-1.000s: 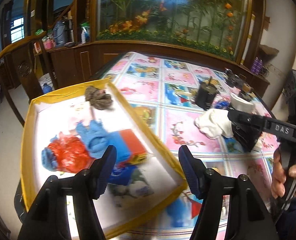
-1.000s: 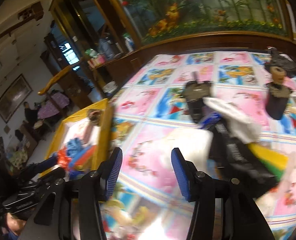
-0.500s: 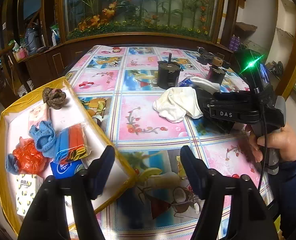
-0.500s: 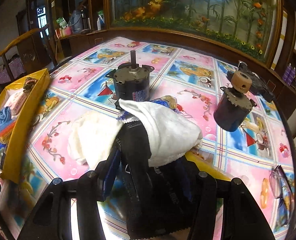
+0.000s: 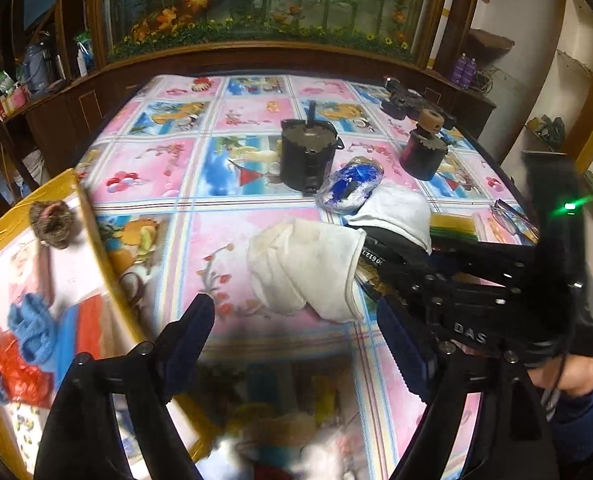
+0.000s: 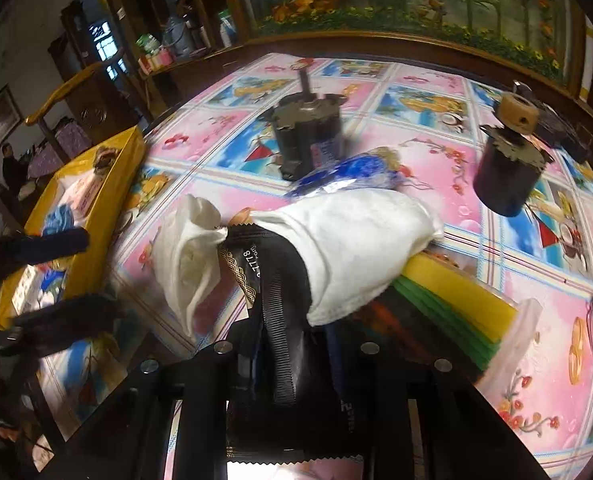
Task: Organize soft objects
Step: 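Grasp a white cloth with the left tool while the right grasps the white cloth by the black bag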
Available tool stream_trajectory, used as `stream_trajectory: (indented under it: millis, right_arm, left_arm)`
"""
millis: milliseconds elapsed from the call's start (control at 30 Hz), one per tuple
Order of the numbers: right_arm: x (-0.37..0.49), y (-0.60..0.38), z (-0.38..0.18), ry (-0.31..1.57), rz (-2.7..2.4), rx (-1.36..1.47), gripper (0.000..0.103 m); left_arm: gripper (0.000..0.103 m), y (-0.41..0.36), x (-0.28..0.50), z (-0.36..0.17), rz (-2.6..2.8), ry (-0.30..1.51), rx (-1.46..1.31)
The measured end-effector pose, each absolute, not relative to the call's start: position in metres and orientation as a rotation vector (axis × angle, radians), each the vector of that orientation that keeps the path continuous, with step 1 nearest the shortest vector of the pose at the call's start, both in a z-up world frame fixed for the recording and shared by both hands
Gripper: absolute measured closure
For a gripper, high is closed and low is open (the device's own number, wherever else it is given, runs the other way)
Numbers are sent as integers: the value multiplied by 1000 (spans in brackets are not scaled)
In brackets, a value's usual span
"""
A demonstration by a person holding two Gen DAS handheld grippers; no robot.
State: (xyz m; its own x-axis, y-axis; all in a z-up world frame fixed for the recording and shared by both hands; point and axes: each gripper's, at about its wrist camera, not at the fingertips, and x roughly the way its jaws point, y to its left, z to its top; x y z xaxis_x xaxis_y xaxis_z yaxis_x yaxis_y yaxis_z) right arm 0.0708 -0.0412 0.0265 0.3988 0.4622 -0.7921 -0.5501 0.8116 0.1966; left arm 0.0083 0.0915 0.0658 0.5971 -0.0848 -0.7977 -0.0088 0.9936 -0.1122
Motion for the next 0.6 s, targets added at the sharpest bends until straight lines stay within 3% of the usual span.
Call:
stream_trajectory:
  millis: [400,433,467,500,600]
  right_arm:
    - [81,-54,23,1001,580,-40,75]
    - [82,-54,23,1000,574,-41,75]
    - [82,-55,23,1002,574,-36,75]
    - [83,-56,23,1003,575,-32,75]
    - [82,-55,23,1001,574,-36,75]
  left_arm:
    - [21,84,76,27,37,1022,-123]
    - [28,83,79,25,34,1015,-123]
    - [54,82,81,22,39,1010,-120]
    - [69,81,82,18,55,1020,-115]
    - [82,82,76,19,51,988,-125]
